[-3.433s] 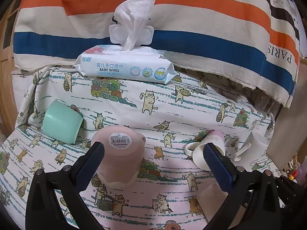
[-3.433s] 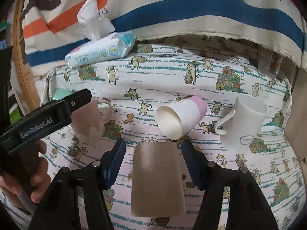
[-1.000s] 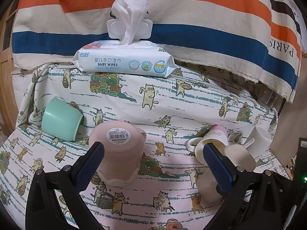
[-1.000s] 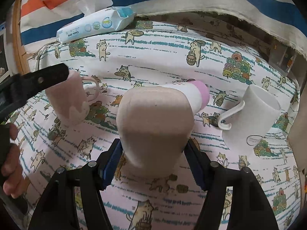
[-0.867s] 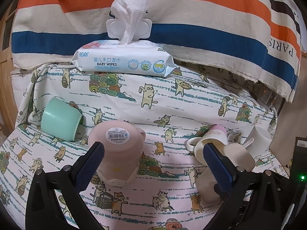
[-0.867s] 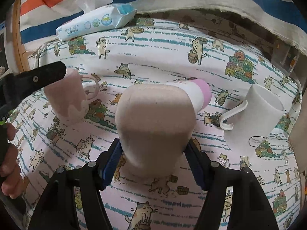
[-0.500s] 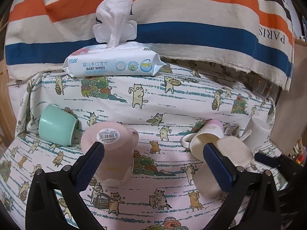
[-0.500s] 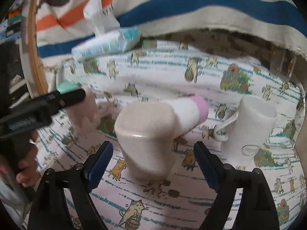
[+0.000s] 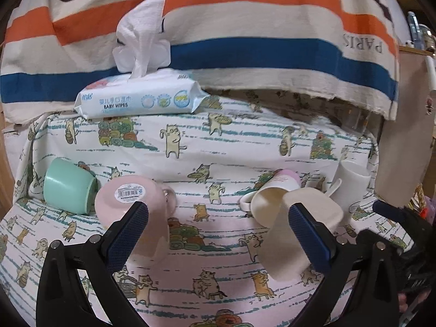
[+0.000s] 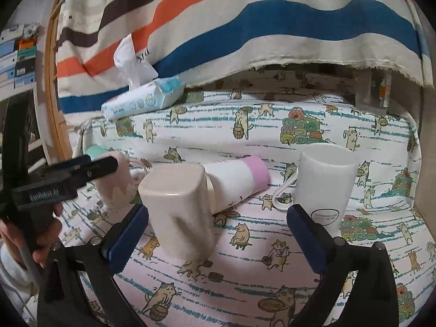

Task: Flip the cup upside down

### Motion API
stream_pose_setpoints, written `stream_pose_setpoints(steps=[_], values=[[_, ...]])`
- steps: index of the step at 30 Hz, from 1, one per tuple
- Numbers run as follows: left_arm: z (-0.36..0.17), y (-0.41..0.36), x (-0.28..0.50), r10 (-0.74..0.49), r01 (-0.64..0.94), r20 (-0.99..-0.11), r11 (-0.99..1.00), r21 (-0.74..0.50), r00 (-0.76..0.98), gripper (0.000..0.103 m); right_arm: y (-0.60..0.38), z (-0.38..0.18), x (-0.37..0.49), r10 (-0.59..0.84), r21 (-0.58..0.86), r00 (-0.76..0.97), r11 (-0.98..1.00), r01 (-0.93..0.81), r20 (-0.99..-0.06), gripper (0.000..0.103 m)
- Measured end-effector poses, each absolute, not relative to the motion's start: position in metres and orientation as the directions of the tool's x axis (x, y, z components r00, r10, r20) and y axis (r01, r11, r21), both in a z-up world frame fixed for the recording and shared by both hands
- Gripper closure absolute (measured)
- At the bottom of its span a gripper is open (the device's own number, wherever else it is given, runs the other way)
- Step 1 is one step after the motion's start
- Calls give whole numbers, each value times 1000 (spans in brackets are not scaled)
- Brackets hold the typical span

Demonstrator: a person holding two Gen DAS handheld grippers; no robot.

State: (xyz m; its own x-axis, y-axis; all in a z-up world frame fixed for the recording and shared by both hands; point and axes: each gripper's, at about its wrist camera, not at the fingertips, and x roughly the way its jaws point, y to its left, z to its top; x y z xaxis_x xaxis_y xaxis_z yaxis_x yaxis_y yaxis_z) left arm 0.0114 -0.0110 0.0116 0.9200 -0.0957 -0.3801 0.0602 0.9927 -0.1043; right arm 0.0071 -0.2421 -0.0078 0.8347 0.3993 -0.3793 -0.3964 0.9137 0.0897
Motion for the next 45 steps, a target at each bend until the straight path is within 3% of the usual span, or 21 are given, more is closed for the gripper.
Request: stream_pose_setpoints(steps=[6, 12, 27, 45], values=[[8, -24, -10, -157, 149, -340, 988, -52, 927, 1, -245, -7, 7, 405, 91, 833, 911, -401, -377, 1], [4, -49, -33, -159, 190, -283, 978, 84, 946, 1, -242, -8, 5, 394, 69, 840, 914, -399, -373, 1], [2, -30, -23, -145, 144, -297, 989, -25, 944, 1, -246, -6, 3, 386, 77, 849, 919, -386, -361, 1], [2, -30, -19, -106, 110, -311, 994, -6, 944, 1, -246, -6, 2, 383, 75, 852, 921, -382, -358, 1]])
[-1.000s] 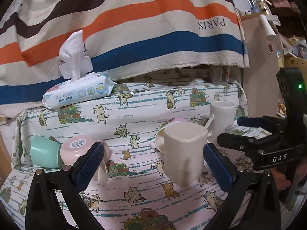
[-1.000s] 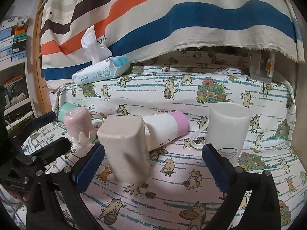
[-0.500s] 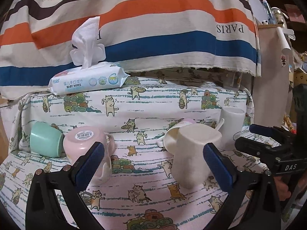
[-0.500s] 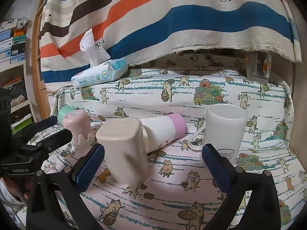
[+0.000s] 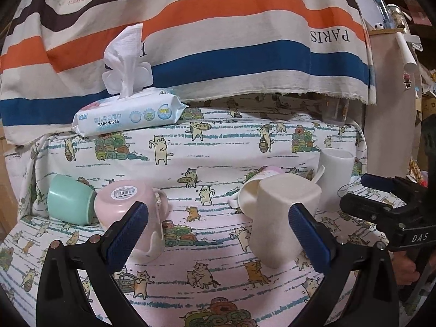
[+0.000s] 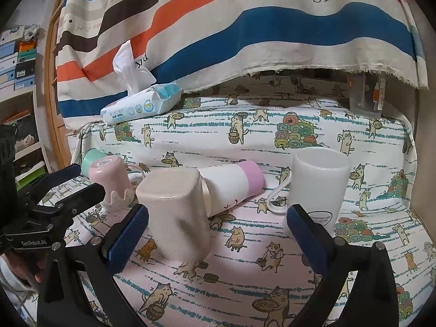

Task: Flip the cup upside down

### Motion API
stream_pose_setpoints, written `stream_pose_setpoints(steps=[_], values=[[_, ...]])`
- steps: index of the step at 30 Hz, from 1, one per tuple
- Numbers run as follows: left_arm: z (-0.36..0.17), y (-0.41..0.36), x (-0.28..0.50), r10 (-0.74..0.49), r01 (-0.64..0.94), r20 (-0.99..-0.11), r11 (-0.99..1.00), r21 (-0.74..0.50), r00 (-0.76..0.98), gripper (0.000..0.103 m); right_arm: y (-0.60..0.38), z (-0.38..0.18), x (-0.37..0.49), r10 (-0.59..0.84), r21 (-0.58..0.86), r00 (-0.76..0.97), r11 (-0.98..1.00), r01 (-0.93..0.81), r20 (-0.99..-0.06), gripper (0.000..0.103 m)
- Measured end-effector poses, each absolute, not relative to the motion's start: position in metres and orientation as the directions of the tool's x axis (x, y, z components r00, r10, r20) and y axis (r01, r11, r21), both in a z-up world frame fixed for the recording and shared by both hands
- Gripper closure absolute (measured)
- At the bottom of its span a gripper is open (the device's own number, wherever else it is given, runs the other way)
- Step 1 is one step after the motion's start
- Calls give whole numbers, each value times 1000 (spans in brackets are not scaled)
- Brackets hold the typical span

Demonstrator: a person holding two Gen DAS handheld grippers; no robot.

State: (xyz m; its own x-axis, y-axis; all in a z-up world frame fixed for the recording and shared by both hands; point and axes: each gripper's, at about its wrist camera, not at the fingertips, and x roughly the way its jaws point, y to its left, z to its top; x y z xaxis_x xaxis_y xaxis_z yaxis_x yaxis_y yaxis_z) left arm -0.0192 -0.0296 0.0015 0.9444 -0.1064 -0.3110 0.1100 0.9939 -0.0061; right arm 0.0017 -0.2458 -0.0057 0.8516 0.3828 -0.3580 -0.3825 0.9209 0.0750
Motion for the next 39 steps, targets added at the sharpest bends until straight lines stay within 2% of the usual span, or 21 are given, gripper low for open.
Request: stream_pose_setpoints(steps=[39], values=[[-1, -26, -12, -93, 95, -340, 995, -11, 936, 1, -244, -10, 7, 378, 82, 835, 922, -378, -400, 1]])
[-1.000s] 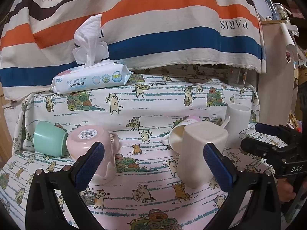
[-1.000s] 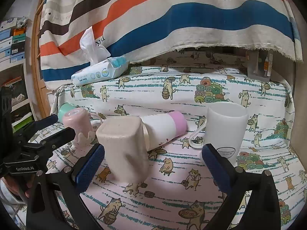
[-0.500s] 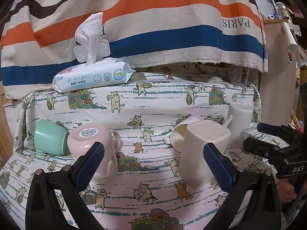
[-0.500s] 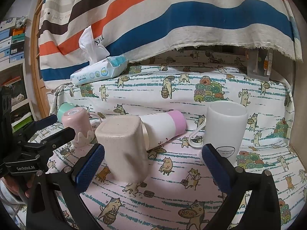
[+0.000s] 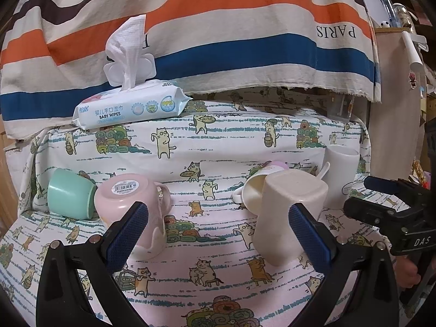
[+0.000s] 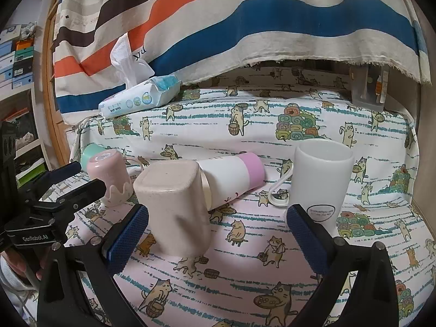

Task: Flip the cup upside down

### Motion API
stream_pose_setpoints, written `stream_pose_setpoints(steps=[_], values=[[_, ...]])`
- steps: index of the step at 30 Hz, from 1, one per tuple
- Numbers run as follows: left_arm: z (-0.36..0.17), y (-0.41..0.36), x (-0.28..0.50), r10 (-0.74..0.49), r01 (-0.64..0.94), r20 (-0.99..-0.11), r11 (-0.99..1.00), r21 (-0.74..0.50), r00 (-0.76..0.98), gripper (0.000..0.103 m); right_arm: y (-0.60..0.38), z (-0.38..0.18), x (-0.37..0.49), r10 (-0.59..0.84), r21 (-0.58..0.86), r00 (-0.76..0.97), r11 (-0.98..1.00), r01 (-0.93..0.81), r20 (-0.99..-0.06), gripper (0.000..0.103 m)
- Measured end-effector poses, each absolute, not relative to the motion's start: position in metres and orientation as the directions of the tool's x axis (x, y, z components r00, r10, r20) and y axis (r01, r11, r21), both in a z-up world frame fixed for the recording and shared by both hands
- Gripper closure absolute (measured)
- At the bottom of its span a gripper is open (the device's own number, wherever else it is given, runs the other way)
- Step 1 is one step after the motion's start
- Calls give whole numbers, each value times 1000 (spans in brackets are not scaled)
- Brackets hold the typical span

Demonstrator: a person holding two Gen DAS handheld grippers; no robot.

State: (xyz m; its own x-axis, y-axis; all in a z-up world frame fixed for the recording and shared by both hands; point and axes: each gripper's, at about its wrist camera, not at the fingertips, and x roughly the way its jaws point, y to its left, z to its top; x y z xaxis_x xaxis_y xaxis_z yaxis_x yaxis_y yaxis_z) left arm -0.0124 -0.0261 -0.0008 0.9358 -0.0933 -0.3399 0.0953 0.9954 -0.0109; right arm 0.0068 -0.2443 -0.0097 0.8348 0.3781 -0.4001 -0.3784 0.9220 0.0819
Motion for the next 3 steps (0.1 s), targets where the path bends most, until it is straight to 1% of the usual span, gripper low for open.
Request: stream_pose_setpoints(steps=[3], values=[[-1, -26, -12, -93, 95, -342, 995, -11, 935, 1, -244, -10, 8, 378, 85, 832, 922, -377, -407, 1]])
